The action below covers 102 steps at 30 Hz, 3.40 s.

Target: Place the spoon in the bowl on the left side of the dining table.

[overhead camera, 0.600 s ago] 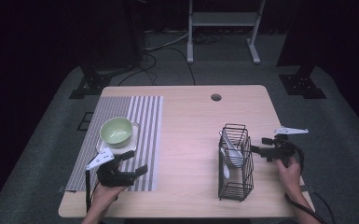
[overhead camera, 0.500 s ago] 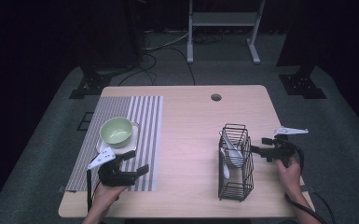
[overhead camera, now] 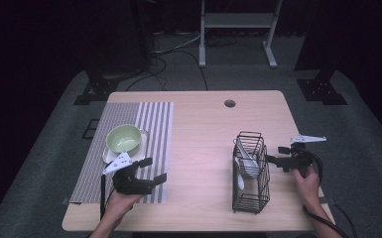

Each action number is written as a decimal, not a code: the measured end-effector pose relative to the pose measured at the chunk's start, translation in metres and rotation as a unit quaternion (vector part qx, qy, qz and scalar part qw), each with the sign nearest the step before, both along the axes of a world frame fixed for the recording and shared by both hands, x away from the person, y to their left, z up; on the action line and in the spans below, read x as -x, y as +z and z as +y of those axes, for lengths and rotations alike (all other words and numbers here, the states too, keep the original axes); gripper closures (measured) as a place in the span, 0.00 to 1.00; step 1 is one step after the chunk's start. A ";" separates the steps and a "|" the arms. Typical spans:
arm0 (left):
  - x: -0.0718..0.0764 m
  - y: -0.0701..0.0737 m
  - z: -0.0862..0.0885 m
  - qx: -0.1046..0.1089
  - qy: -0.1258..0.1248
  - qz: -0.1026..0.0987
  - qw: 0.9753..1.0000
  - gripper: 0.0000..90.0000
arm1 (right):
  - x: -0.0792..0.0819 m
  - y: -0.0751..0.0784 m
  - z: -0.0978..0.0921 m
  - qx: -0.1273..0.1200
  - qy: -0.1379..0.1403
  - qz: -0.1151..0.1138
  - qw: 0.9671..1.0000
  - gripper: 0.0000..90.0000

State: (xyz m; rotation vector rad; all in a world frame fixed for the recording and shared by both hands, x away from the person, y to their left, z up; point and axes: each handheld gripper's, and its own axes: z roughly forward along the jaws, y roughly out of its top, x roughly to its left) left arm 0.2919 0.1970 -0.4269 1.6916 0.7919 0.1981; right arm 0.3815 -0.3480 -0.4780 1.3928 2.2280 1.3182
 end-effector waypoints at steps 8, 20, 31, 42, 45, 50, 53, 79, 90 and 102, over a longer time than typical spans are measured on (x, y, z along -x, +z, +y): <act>-0.003 0.004 -0.015 0.000 -0.014 0.000 1.000 0.08 | 0.000 0.000 0.000 -0.001 0.001 -0.001 1.000 0.15; -0.007 0.006 -0.032 -0.005 -0.027 0.004 1.000 0.08 | 0.000 0.000 0.001 -0.002 0.004 0.001 1.000 0.15; -0.009 0.010 -0.053 -0.005 -0.047 0.006 0.999 0.08 | 0.000 0.000 0.000 -0.001 0.005 -0.001 1.000 0.15; -0.011 0.010 -0.066 -0.003 -0.059 0.008 0.998 0.08 | 0.000 0.001 0.000 -0.004 0.006 -0.002 1.000 0.15; -0.011 0.009 -0.069 -0.003 -0.063 0.012 0.998 0.08 | 0.000 0.001 0.000 -0.006 0.005 -0.001 1.000 0.15; -0.011 0.010 -0.075 -0.002 -0.070 0.013 0.997 0.08 | 0.000 0.001 0.000 -0.005 0.006 -0.002 1.000 0.15; -0.011 0.010 -0.077 0.000 -0.071 0.013 0.997 0.08 | 0.000 0.001 0.000 -0.005 0.006 -0.002 1.000 0.15; -0.012 0.012 -0.103 -0.002 -0.099 0.019 0.995 0.08 | 0.001 0.001 -0.001 -0.010 0.009 -0.004 1.000 0.15; -0.011 0.013 -0.112 -0.001 -0.108 0.020 0.994 0.08 | 0.001 0.001 -0.001 -0.011 0.009 -0.003 1.000 0.15; -0.011 0.016 -0.125 0.001 -0.121 0.021 0.992 0.08 | 0.001 0.001 -0.001 -0.011 0.008 -0.004 1.000 0.15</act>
